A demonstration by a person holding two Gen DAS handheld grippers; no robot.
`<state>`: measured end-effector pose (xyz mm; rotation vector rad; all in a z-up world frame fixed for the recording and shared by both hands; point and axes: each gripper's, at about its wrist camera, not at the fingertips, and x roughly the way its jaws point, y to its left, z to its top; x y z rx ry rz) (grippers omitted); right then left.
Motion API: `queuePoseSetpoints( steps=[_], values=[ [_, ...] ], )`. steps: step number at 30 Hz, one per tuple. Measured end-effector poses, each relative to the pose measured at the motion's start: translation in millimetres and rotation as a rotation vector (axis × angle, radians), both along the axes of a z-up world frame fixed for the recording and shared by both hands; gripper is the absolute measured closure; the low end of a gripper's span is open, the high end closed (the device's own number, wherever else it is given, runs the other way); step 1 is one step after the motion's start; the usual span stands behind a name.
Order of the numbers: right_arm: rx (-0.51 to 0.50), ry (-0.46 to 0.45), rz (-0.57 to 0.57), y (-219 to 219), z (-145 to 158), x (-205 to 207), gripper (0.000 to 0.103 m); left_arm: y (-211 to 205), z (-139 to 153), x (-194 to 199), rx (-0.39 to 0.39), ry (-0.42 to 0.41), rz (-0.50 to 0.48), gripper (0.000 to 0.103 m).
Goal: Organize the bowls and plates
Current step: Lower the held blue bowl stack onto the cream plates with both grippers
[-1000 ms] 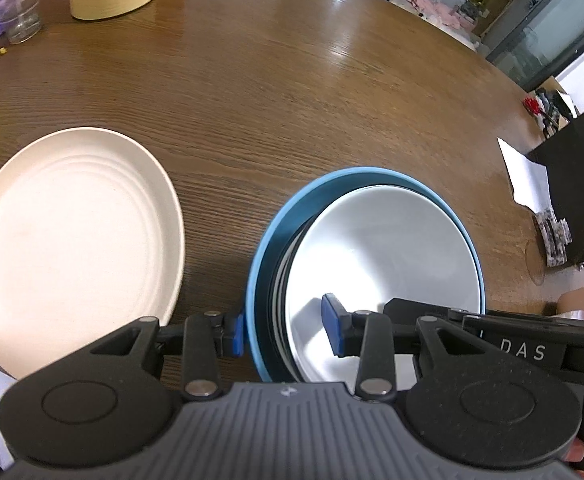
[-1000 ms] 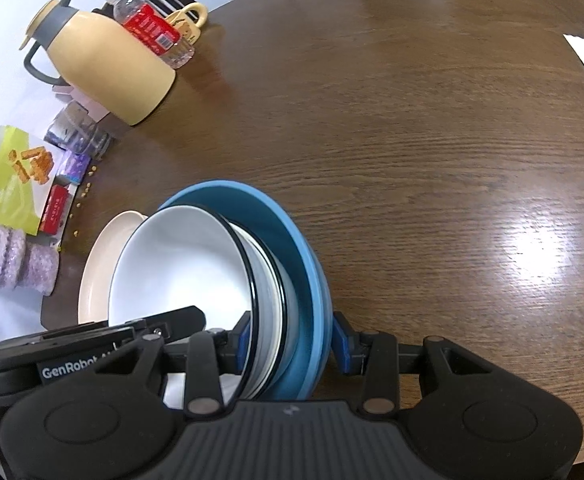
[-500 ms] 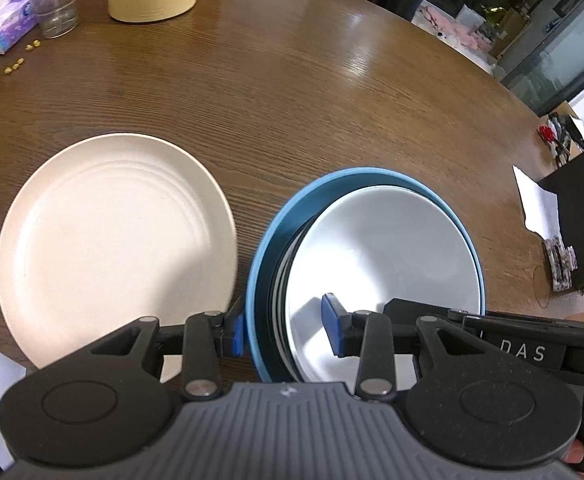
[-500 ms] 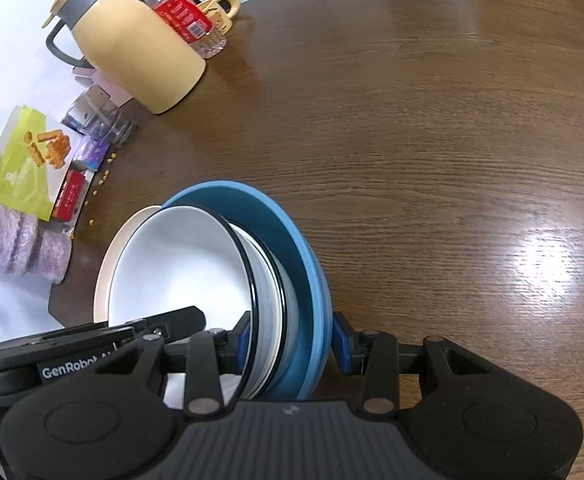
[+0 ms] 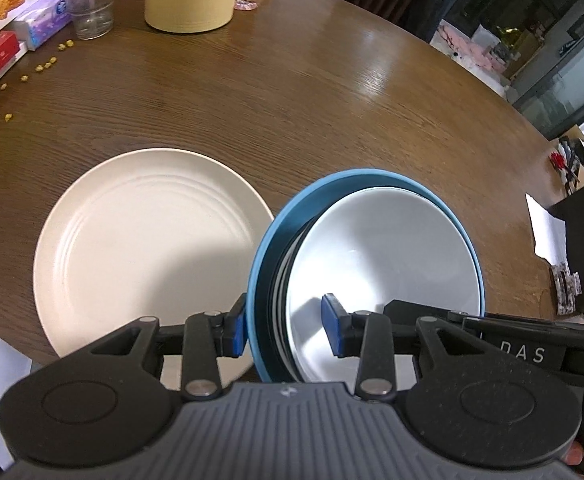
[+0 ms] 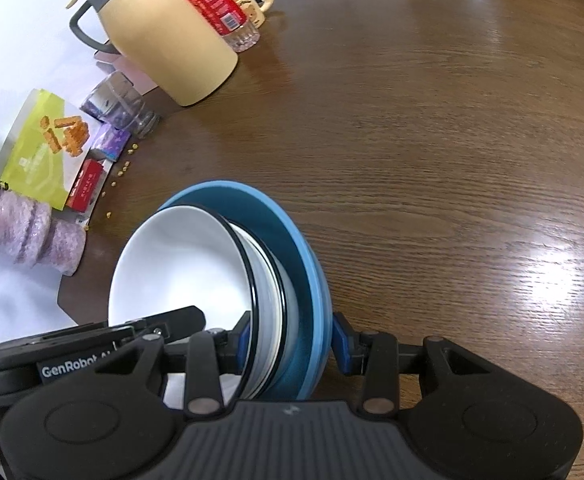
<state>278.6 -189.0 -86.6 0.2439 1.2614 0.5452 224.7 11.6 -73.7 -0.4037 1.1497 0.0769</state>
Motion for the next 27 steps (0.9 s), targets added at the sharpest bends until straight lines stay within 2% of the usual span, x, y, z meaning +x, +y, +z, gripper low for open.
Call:
queuePoseSetpoints(
  steps=[27],
  values=[
    [0.011, -0.008, 0.109, 74, 4, 10, 0.064, 65, 7, -16, 0.004, -0.007, 0.103, 0.066]
  ],
)
